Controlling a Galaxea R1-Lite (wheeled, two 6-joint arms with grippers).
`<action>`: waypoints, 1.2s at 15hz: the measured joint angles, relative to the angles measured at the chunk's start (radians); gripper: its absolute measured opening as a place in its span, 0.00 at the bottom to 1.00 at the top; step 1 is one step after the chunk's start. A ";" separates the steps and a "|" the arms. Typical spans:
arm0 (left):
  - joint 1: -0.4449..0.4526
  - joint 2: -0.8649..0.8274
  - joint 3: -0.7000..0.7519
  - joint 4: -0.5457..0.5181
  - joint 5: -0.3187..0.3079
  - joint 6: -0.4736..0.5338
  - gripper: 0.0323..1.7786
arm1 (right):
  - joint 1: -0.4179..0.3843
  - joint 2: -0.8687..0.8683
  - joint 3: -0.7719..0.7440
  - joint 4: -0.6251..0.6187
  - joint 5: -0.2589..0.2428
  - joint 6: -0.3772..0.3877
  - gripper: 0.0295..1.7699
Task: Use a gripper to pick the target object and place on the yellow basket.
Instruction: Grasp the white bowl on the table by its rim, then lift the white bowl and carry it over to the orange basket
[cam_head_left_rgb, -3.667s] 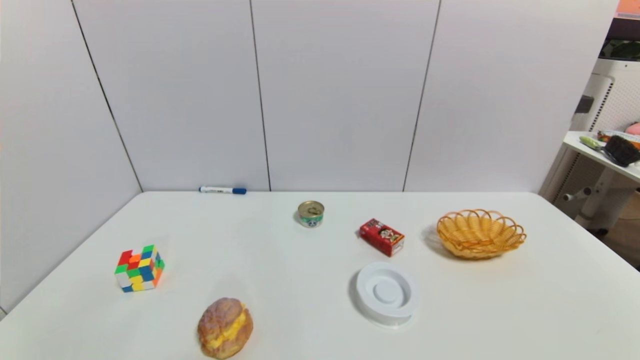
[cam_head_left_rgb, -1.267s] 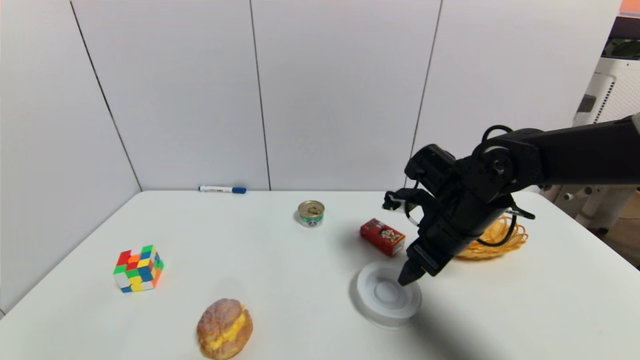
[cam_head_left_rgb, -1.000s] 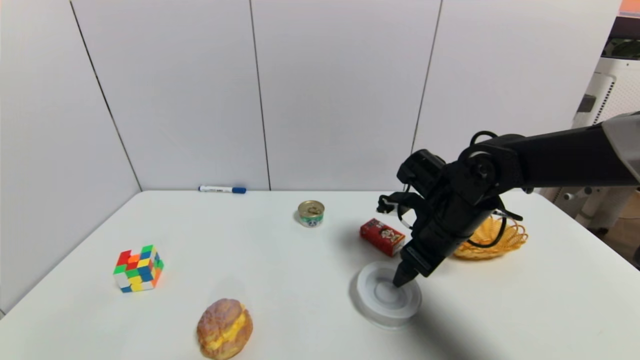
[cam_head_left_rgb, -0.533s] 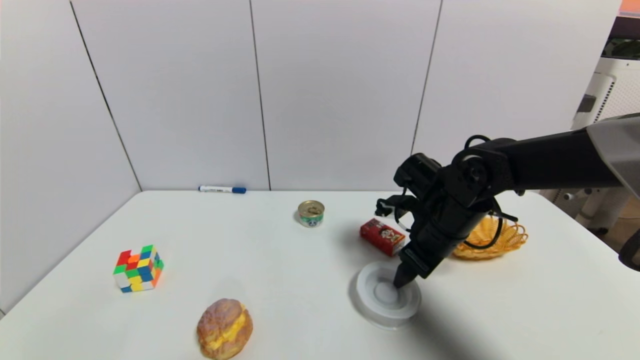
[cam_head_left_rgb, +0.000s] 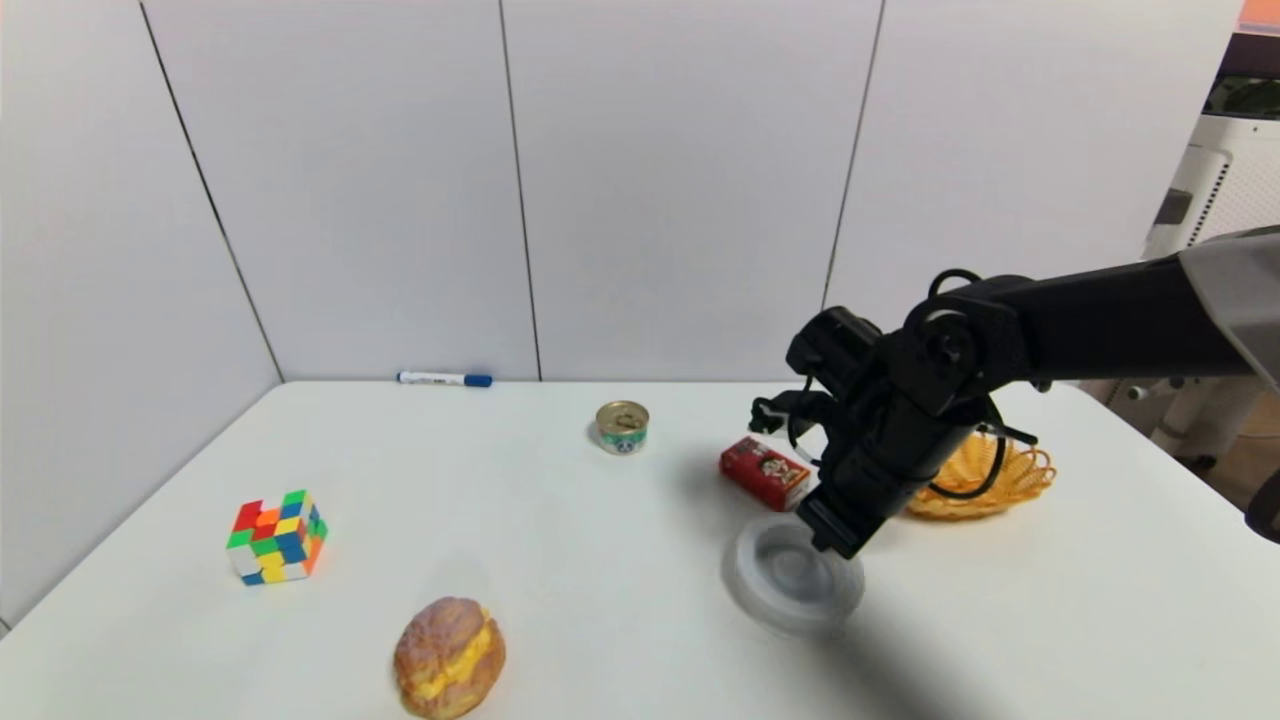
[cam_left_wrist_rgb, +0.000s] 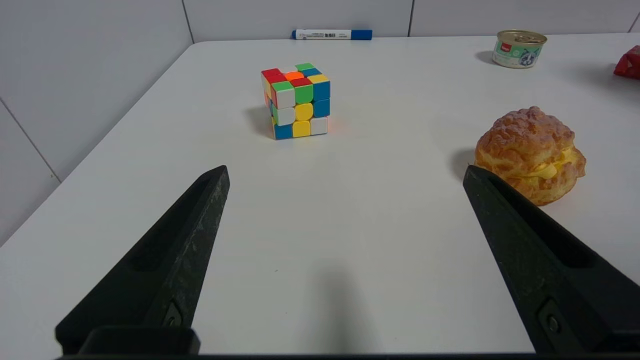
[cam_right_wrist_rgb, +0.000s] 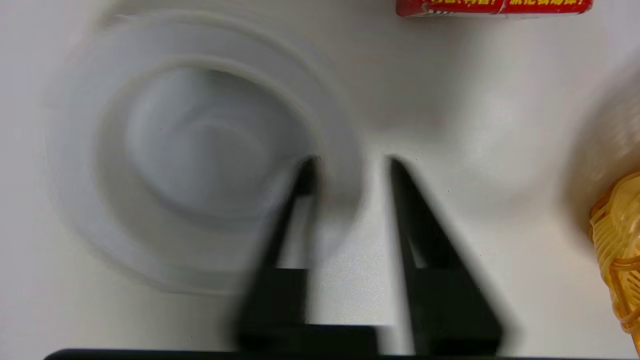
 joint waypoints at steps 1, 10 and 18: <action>0.000 0.000 0.000 0.000 0.000 0.000 0.95 | 0.000 -0.003 0.001 0.001 0.000 -0.001 0.03; 0.000 0.000 0.000 0.000 0.000 0.000 0.95 | 0.000 -0.061 0.016 -0.002 -0.002 -0.001 0.03; 0.000 0.000 0.000 0.000 0.000 0.000 0.95 | -0.182 -0.129 -0.164 -0.006 0.001 -0.012 0.03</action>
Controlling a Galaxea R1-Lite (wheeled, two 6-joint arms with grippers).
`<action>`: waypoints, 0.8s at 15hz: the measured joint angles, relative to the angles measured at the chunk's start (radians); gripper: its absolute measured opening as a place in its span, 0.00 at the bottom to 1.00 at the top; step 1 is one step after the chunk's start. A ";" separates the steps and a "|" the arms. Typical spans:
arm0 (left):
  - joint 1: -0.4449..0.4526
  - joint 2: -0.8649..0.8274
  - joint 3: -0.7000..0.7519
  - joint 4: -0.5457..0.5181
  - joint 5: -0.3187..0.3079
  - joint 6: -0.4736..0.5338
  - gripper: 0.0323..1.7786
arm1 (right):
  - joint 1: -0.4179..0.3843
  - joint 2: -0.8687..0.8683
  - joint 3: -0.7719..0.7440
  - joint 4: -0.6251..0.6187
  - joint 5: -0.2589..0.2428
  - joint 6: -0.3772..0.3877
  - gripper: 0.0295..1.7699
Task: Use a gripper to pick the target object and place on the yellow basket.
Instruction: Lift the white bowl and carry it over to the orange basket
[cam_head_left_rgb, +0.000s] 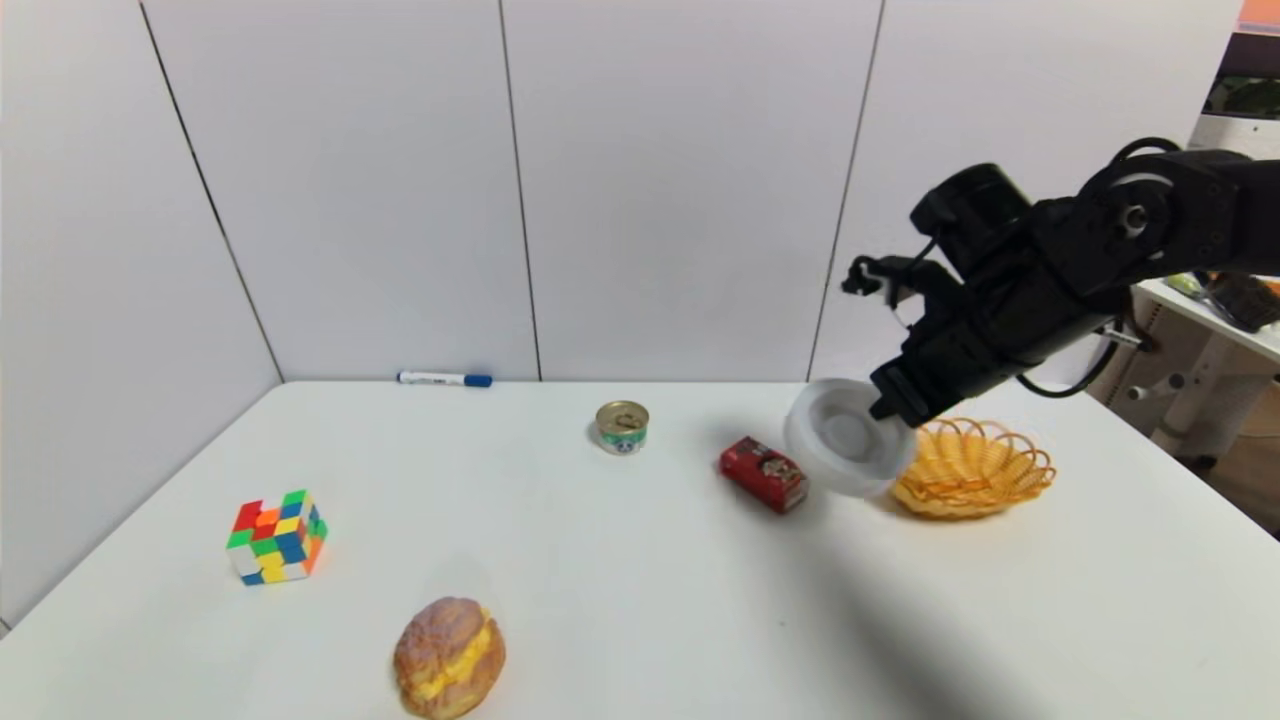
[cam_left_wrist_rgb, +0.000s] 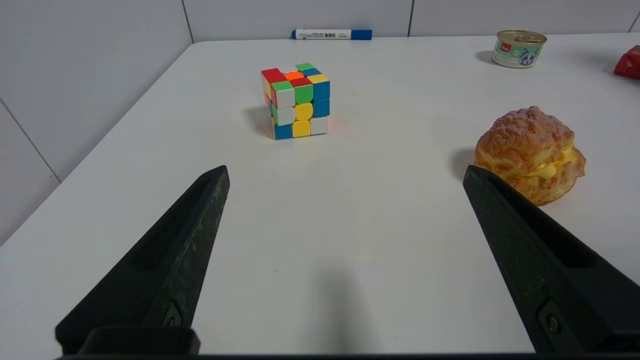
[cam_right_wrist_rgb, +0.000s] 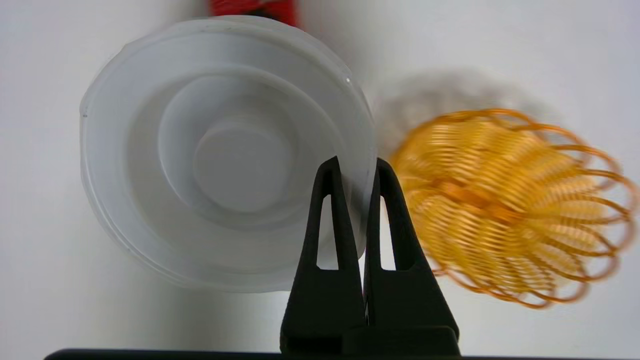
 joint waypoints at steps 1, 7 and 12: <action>0.000 0.000 0.000 0.000 0.000 0.000 0.95 | -0.045 0.004 -0.021 0.000 0.000 0.000 0.03; 0.000 0.000 0.000 0.000 0.000 0.000 0.95 | -0.283 0.103 -0.106 -0.027 0.005 0.005 0.03; 0.000 0.000 0.000 0.000 0.000 0.000 0.95 | -0.323 0.158 -0.093 -0.086 0.010 0.001 0.03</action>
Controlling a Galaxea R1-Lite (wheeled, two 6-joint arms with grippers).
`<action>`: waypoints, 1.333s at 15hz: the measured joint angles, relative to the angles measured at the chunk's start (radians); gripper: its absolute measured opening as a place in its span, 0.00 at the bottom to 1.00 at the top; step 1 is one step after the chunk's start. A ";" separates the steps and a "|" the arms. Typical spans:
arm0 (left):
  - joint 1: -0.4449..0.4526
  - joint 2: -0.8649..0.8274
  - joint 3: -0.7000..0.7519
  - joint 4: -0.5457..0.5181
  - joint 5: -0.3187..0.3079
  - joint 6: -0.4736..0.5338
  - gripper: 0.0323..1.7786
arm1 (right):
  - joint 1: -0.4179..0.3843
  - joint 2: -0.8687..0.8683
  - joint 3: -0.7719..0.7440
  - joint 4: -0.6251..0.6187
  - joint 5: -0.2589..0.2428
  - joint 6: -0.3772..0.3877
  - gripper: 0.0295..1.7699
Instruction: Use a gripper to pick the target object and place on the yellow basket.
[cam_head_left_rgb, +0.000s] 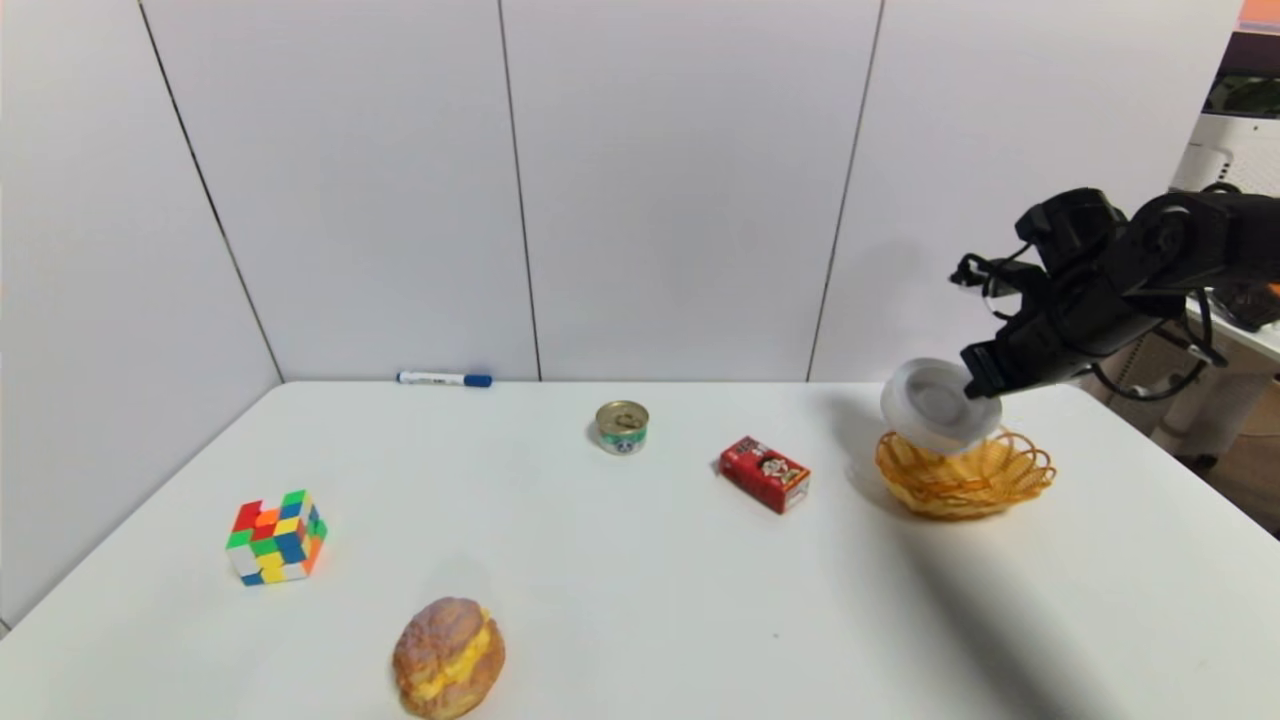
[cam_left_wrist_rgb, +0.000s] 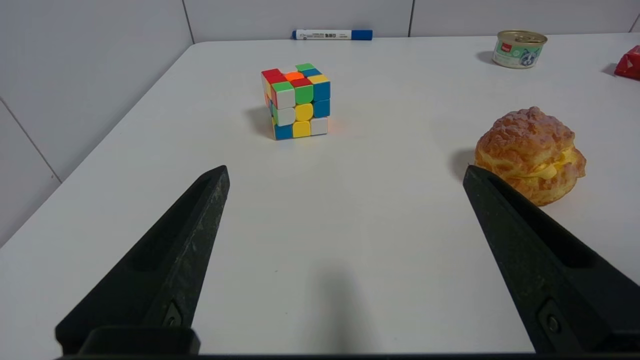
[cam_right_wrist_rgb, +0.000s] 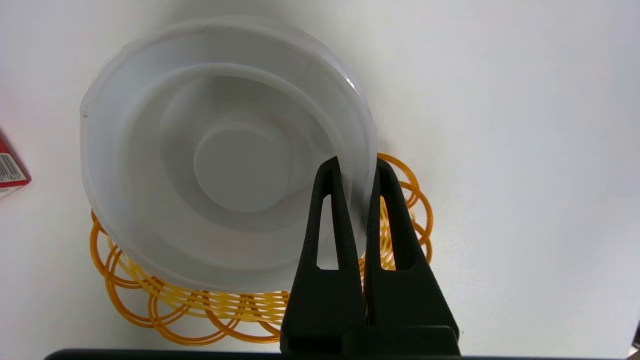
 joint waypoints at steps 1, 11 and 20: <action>0.000 0.000 0.000 0.000 0.000 0.000 0.95 | -0.001 0.003 0.012 -0.001 -0.001 0.000 0.03; 0.000 0.000 0.000 0.000 0.000 0.000 0.95 | -0.004 -0.104 0.143 0.008 -0.001 0.006 0.66; 0.000 0.000 0.000 0.000 0.000 0.000 0.95 | -0.007 -0.814 0.603 0.014 -0.007 0.014 0.87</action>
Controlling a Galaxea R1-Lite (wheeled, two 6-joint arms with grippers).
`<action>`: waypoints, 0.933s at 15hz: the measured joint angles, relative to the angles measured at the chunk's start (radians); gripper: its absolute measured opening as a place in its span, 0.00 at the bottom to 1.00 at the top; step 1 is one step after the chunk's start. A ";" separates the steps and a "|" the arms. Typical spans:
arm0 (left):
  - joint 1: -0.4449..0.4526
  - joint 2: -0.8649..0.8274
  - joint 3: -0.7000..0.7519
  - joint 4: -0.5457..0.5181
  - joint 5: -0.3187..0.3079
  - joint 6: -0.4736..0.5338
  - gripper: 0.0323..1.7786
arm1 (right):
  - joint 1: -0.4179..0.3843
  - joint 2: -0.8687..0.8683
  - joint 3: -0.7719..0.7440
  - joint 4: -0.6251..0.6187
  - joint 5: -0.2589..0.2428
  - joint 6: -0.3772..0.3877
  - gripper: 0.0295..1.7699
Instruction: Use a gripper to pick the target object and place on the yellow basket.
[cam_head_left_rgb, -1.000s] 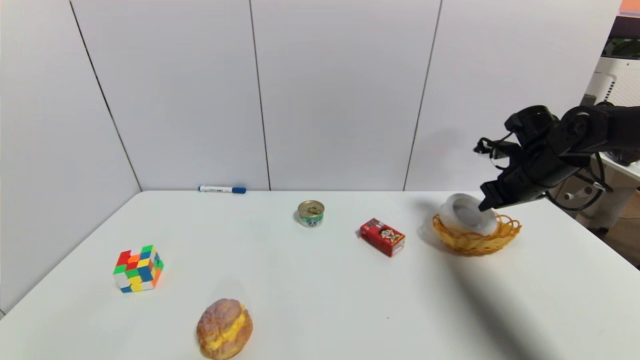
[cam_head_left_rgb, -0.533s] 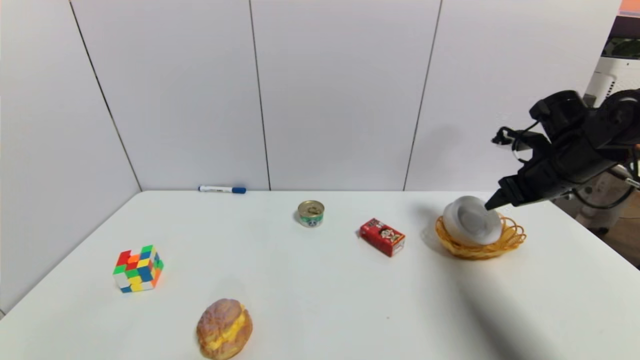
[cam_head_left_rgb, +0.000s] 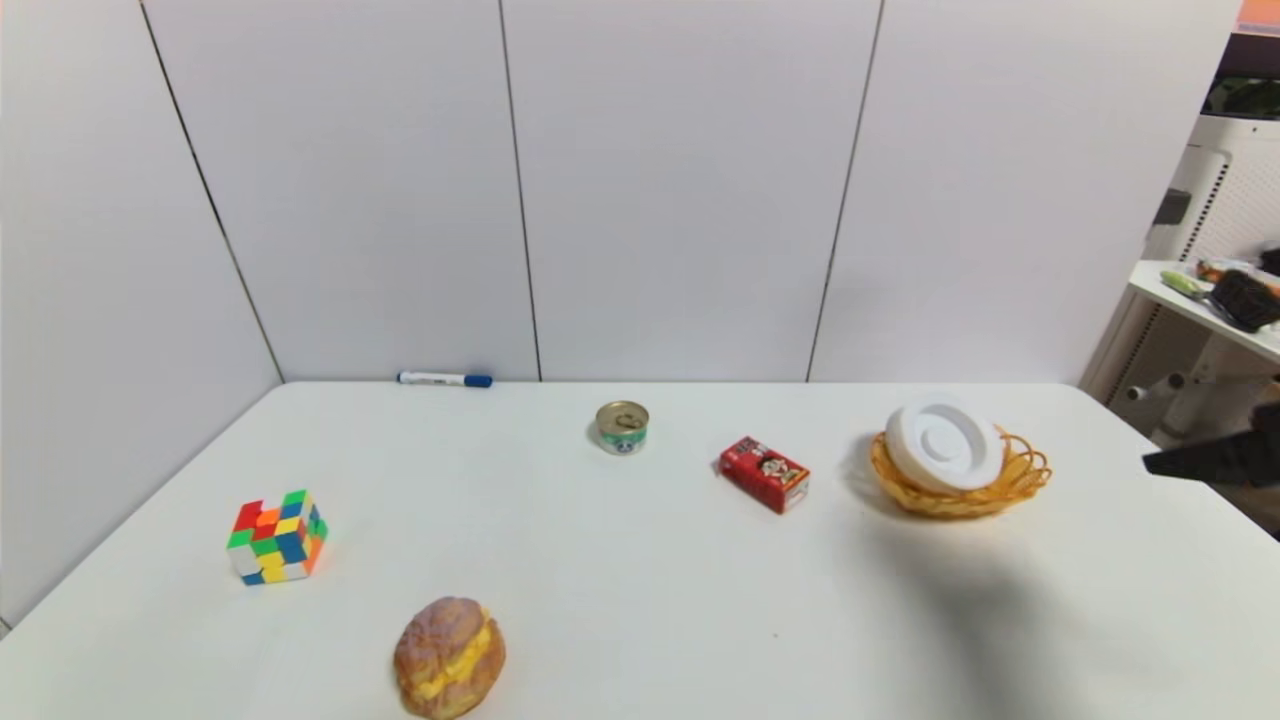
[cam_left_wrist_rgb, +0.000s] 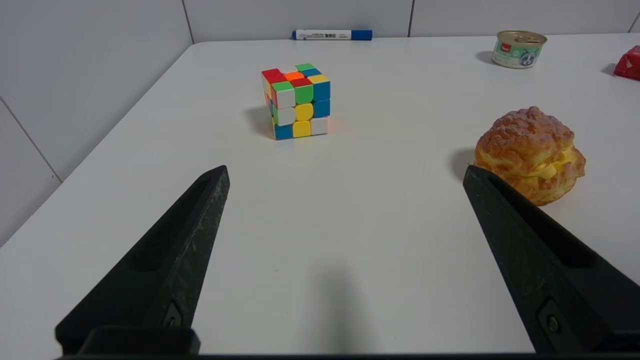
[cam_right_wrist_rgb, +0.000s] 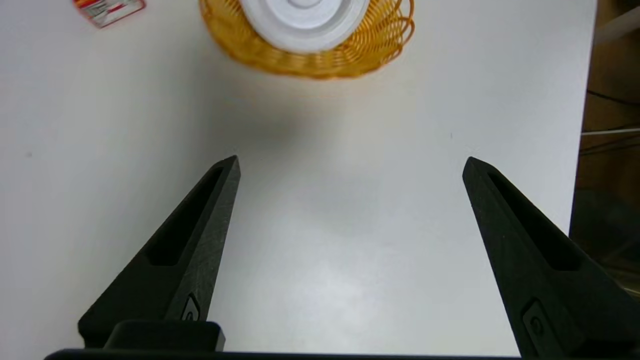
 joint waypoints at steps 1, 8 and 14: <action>0.000 0.000 0.000 0.000 0.000 0.000 0.95 | 0.001 -0.110 0.080 -0.017 -0.001 0.002 0.88; 0.000 0.000 0.000 0.000 0.000 0.000 0.95 | 0.054 -0.793 0.722 -0.336 -0.105 0.159 0.93; 0.000 0.000 0.000 0.000 0.000 0.000 0.95 | 0.038 -1.146 1.130 -0.677 -0.007 0.097 0.95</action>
